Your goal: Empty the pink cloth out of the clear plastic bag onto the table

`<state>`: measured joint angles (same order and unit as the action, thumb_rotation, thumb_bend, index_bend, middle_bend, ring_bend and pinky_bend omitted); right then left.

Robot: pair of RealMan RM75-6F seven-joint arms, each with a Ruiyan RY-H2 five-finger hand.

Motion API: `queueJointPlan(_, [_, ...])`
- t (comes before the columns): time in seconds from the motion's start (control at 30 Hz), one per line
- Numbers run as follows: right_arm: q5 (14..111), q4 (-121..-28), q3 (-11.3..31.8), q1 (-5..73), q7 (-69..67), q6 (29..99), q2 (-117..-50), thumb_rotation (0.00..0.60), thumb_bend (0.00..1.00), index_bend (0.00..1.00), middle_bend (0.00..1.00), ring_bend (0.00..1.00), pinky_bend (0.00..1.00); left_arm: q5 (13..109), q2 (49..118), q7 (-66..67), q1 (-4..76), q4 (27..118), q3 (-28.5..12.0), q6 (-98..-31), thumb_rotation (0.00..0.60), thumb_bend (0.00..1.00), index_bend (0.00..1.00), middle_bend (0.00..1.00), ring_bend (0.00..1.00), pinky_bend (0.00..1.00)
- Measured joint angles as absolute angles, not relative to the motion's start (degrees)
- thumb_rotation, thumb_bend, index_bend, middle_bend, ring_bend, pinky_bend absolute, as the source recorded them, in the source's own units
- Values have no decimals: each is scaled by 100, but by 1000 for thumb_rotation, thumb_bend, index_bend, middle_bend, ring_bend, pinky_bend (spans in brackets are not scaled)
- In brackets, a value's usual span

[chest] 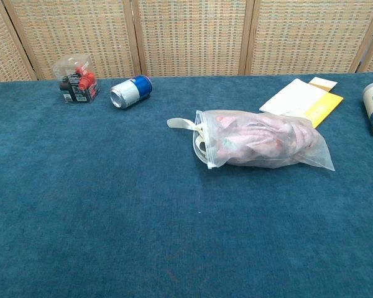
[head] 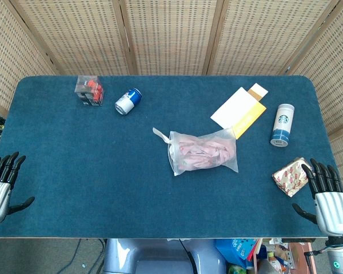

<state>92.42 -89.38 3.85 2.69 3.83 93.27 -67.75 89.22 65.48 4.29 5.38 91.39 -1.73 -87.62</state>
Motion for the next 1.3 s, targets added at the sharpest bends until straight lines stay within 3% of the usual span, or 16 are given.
queueJointPlan(0.37, [9205, -8952, 382, 414, 277, 9001, -6761, 600, 0, 0, 0, 0, 0, 8863, 6563, 410, 535, 9122, -215, -8772, 600, 143, 0, 0, 0, 0])
queueJointPlan(0.77, [8905, -9063, 881, 1918, 80, 6915, -6786, 600, 0, 0, 0, 0, 0, 8613, 6658, 502, 610, 9066, -341, -8632, 600, 143, 0, 0, 0, 0])
queueJointPlan(1.0, [7870, -9118, 1345, 3134, 549, 5284, -7129, 600, 0, 0, 0, 0, 0, 8466, 6729, 586, 667, 9011, -402, -8515, 600, 144, 0, 0, 0, 0])
queueJointPlan(1.3, [6410, -8673, 1547, 4092, 1696, 4474, -8091, 600, 0, 0, 0, 0, 0, 8313, 6766, 565, 752, 8946, -448, -8323, 600, 144, 0, 0, 0, 0])
